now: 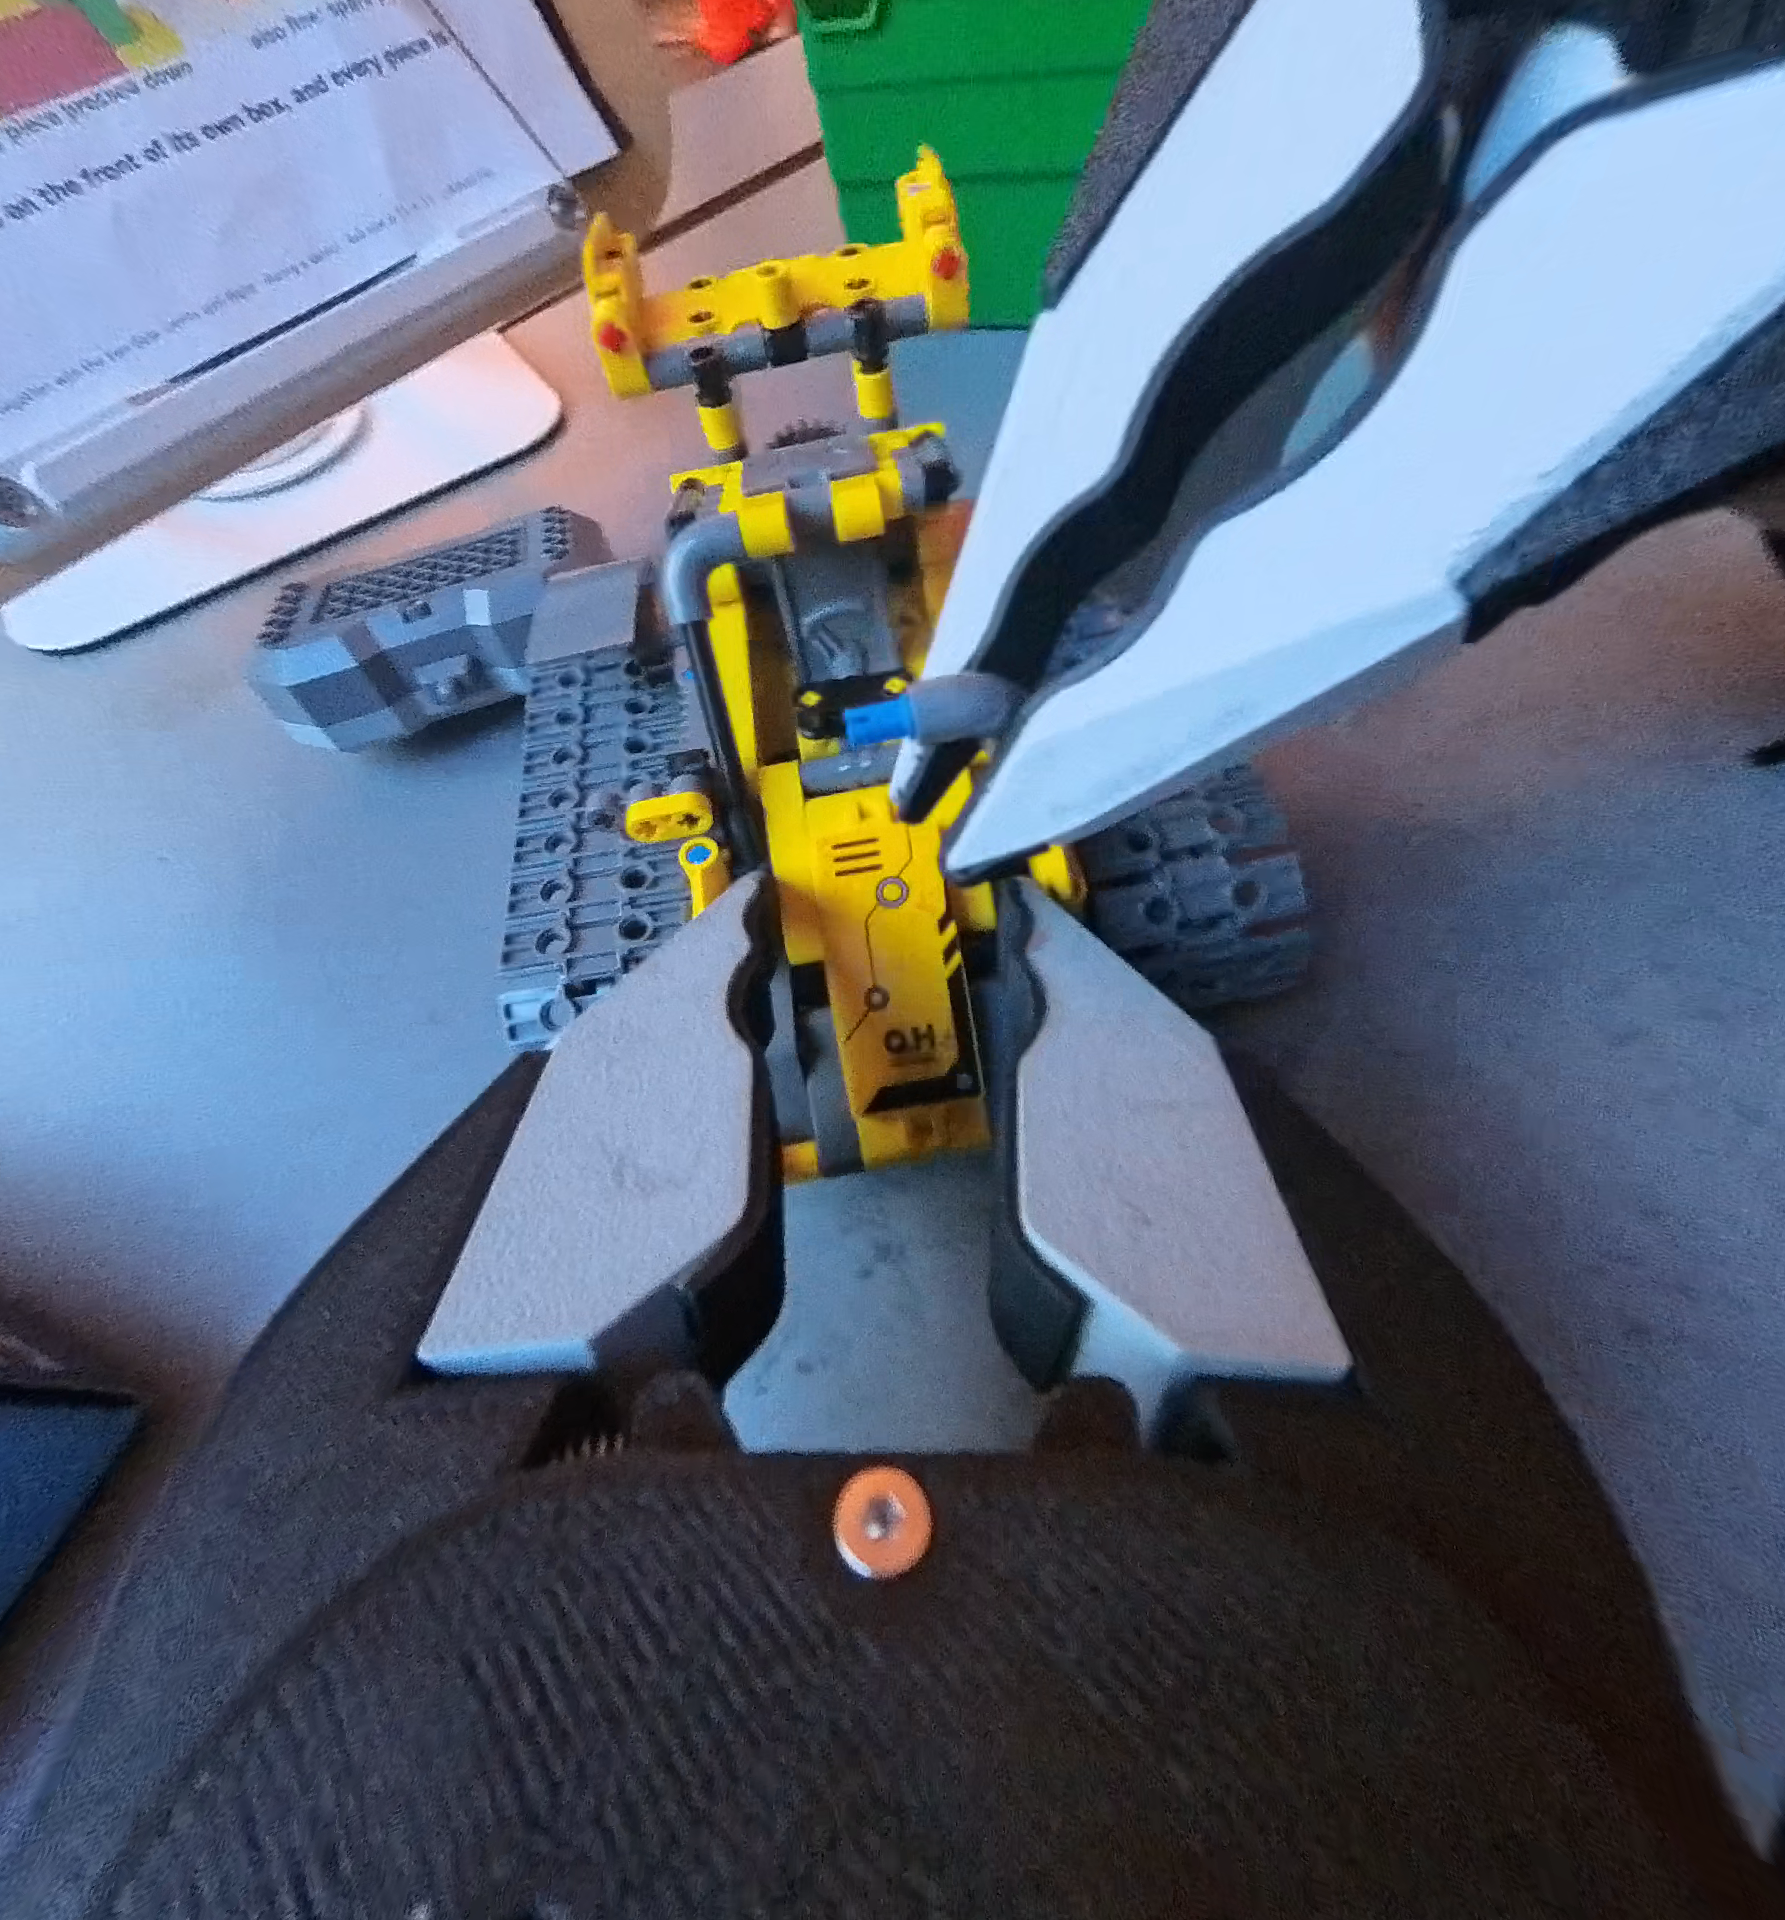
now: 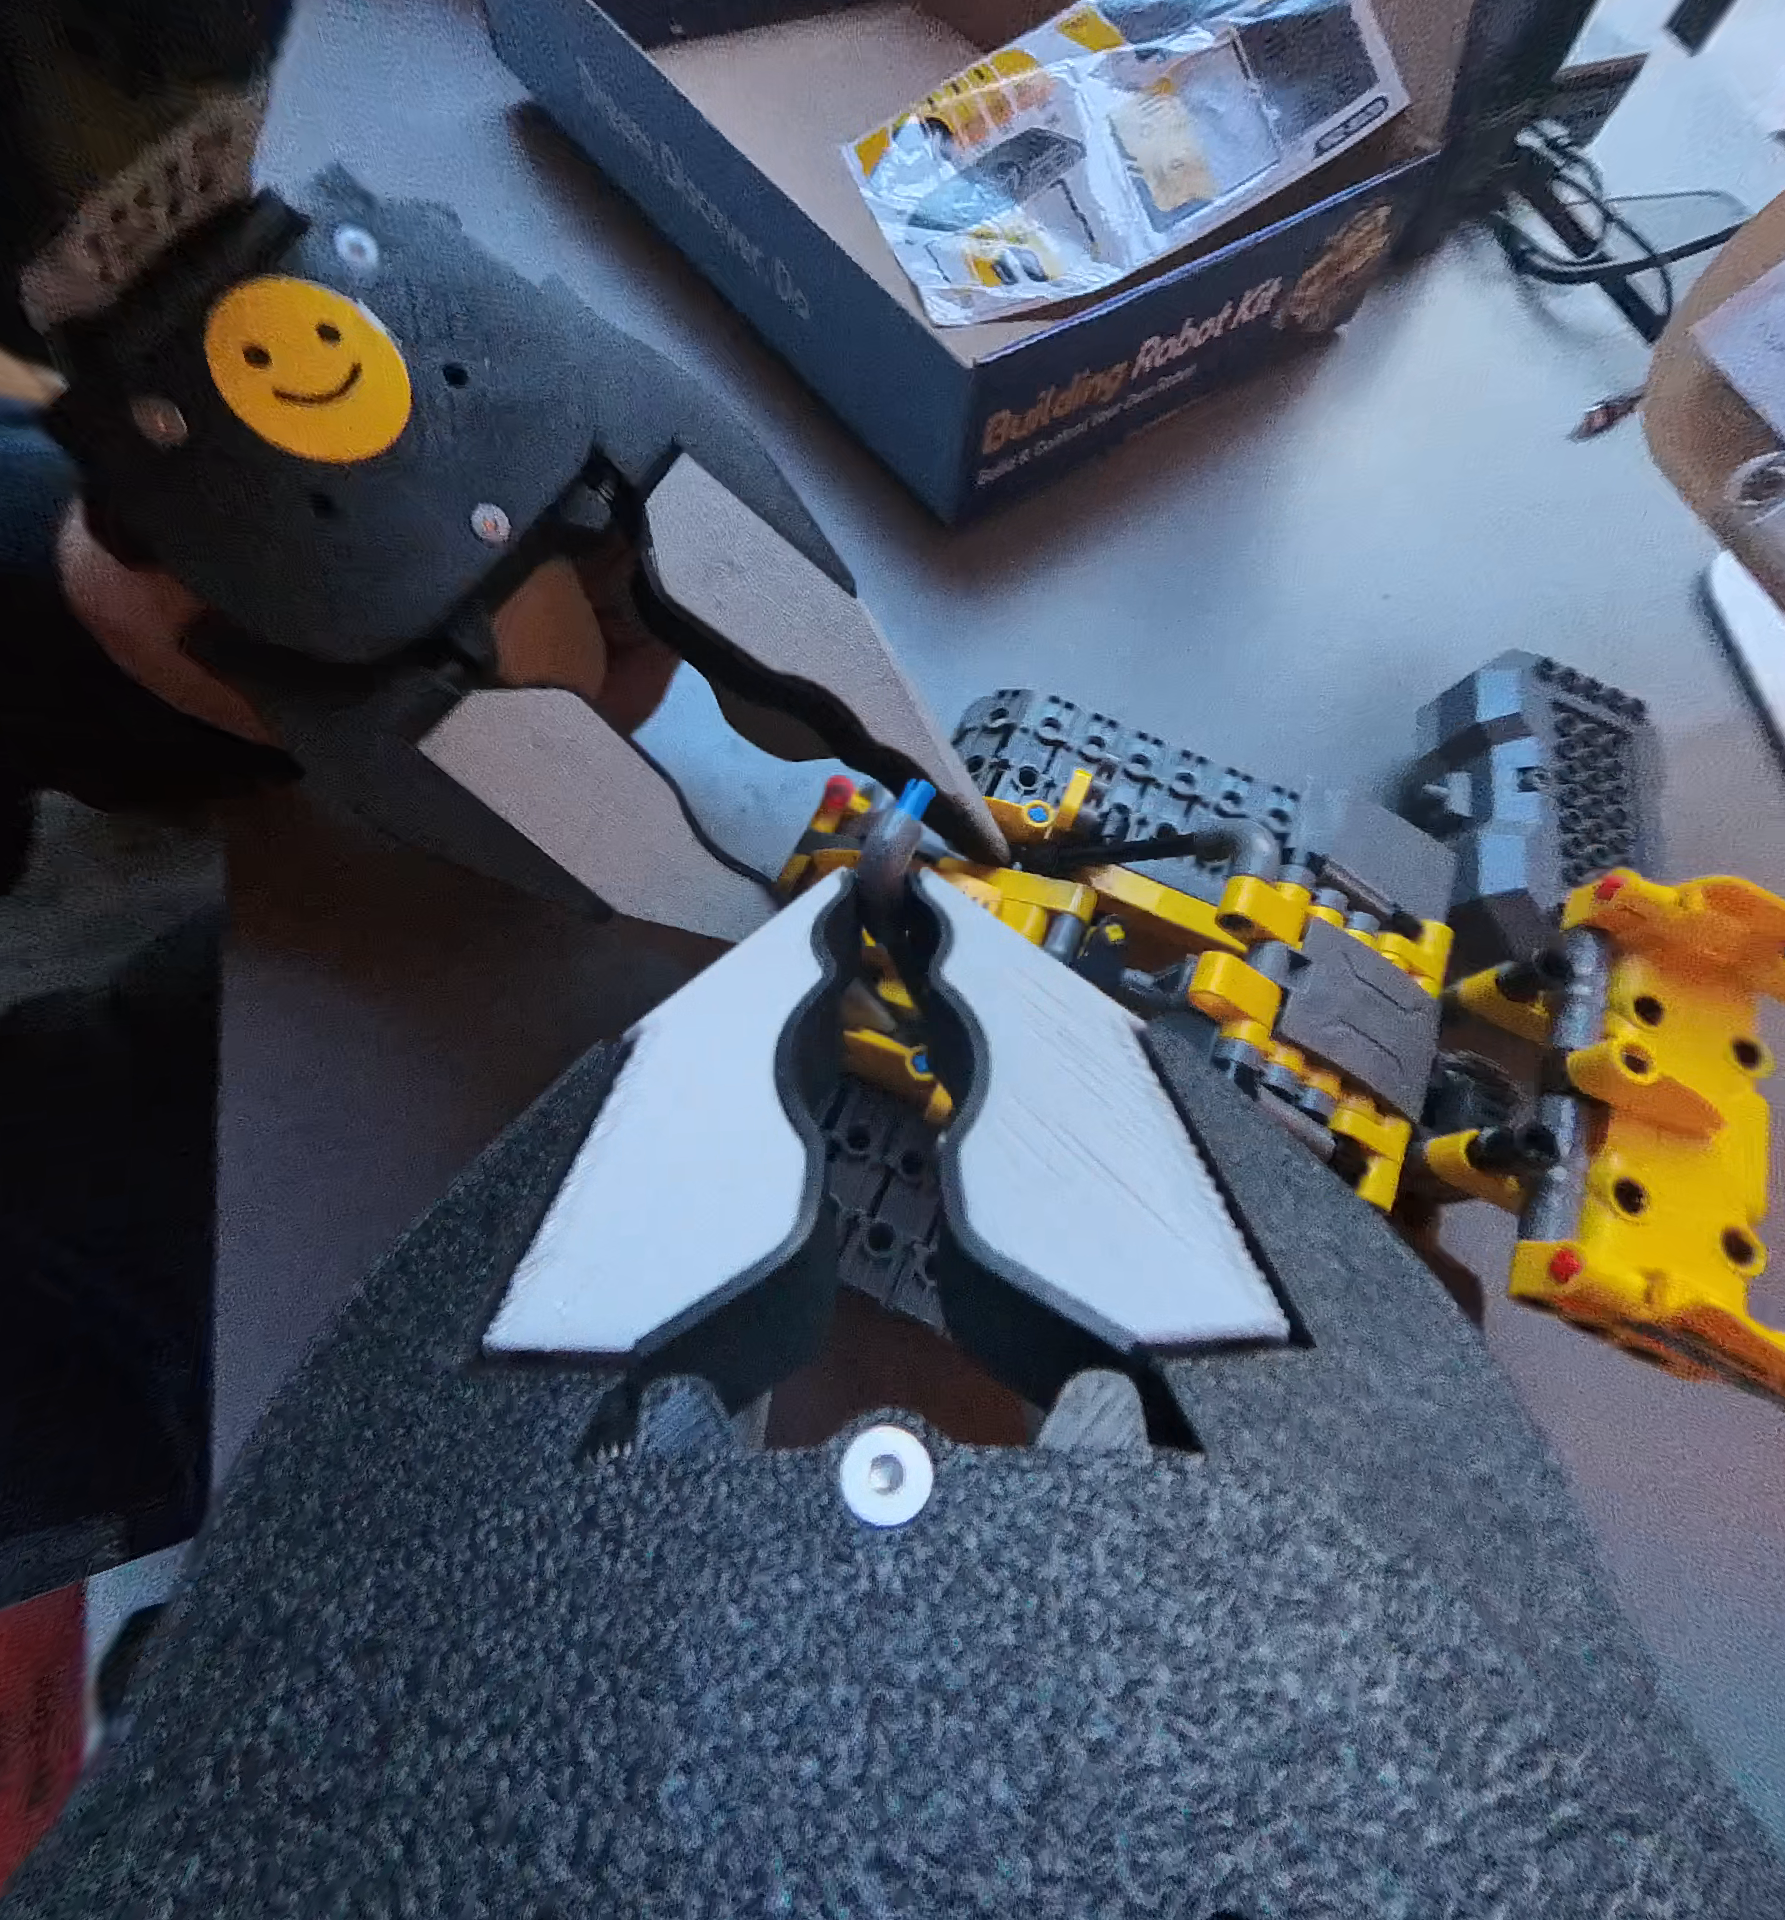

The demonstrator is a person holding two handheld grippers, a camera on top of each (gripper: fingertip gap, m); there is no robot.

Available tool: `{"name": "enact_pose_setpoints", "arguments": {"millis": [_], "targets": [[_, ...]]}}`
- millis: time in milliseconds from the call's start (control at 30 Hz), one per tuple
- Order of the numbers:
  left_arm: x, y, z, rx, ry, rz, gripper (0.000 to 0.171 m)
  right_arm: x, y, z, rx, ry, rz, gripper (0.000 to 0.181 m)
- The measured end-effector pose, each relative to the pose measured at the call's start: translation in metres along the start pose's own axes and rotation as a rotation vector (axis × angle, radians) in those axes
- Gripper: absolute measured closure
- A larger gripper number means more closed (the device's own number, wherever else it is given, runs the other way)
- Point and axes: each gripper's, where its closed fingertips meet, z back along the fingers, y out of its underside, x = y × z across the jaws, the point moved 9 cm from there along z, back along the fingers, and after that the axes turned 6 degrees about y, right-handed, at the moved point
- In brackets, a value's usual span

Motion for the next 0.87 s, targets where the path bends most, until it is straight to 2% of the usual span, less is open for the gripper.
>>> {"name": "enact_pose_setpoints", "arguments": {"millis": [167, 333, 467, 600, 633, 733, 867], "targets": [[0.000, 0.001, -0.001, -0.005, 0.014, -0.010, 0.133, -0.014, 0.004, 0.003, -0.041, -0.124, -0.198, 0.178], [-0.006, -0.008, 0.012, -0.076, 0.013, -0.016, 0.133, -0.032, 0.016, 0.017, -0.262, -0.196, -0.450, 0.180], [-0.011, -0.007, 0.009, -0.049, 0.003, -0.036, 0.133, -0.028, 0.027, 0.017, -0.358, -0.233, -0.499, 0.179], [-0.014, -0.010, 0.013, -0.093, -0.022, -0.048, 0.134, -0.033, 0.033, 0.019, -0.443, -0.289, -0.597, 0.181], [-0.016, -0.012, 0.014, -0.102, -0.028, -0.067, 0.139, -0.035, 0.035, 0.018, -0.462, -0.306, -0.629, 0.181], [-0.016, -0.012, 0.015, -0.076, -0.039, -0.071, 0.139, -0.037, 0.038, 0.015, -0.478, -0.379, -0.679, 0.180], [-0.014, -0.011, 0.015, -0.093, -0.015, -0.038, 0.139, -0.036, 0.038, 0.017, -0.501, -0.395, -0.684, 0.180]]}}
